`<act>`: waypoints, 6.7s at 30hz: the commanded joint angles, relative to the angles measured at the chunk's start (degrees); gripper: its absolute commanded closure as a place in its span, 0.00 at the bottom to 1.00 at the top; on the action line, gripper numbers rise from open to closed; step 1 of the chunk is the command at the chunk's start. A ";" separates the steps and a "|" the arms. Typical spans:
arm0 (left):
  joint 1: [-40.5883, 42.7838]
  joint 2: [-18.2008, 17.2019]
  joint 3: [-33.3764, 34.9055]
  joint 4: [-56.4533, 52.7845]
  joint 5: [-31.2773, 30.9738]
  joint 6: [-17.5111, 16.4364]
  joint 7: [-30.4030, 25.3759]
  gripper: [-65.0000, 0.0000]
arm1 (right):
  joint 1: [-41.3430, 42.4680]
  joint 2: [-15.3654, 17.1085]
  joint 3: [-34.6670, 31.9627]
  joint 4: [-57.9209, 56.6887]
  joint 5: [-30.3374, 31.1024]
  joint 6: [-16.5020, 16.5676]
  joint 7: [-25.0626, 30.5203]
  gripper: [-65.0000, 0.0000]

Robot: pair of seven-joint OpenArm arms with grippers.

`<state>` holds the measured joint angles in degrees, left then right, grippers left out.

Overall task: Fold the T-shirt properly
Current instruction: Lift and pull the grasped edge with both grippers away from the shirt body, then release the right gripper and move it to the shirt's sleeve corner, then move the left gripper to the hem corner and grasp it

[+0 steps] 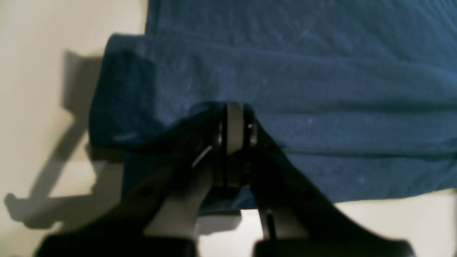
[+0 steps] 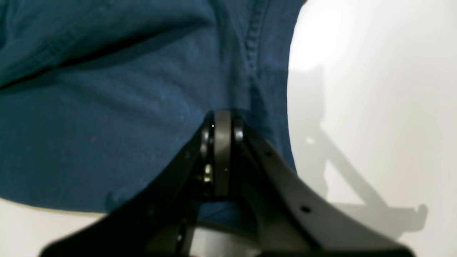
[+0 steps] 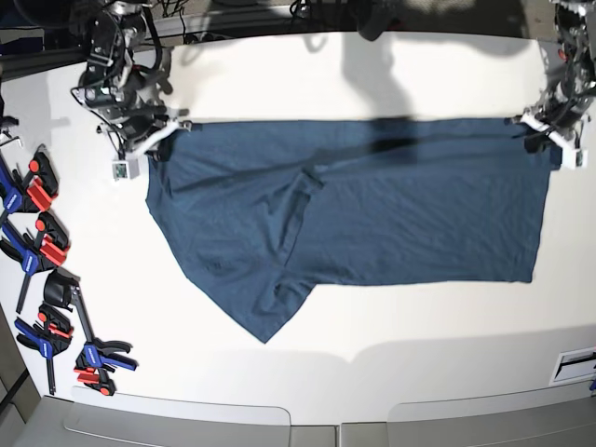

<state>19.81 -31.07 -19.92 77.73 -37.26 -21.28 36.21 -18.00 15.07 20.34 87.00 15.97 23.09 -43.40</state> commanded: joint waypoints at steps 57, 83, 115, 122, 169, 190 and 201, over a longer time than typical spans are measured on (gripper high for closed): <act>18.27 5.33 -8.28 31.76 7.91 -1.40 2.75 0.74 | -6.67 0.02 4.09 33.62 -12.92 -5.31 -3.80 0.83; 18.29 5.35 -8.26 31.76 7.87 -1.40 1.44 0.74 | 28.41 1.40 18.05 -11.74 14.62 7.19 -9.40 0.79; 18.27 5.38 -8.26 31.76 7.85 -1.38 1.01 0.74 | 36.83 9.20 3.26 -36.00 25.86 13.92 -25.77 0.51; 18.27 5.38 -8.26 31.76 7.85 -1.40 0.96 0.74 | 36.83 9.18 3.26 -36.00 26.69 13.94 -26.58 0.51; 17.97 5.35 -8.26 31.76 7.85 -1.38 -0.72 0.74 | 35.10 8.24 3.21 -36.02 25.77 14.05 -23.65 1.00; -4.24 3.67 -8.20 22.05 12.13 1.42 -0.87 0.61 | 35.10 8.26 3.21 -36.00 25.77 14.05 -23.30 1.00; -22.16 -4.66 -8.17 -17.79 1.38 -1.46 -0.90 0.59 | 35.10 8.26 3.21 -36.00 25.77 14.05 -23.34 1.00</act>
<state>-1.56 -34.28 -27.79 58.76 -35.05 -22.48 36.14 16.10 22.52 23.55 50.33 41.98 37.28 -66.94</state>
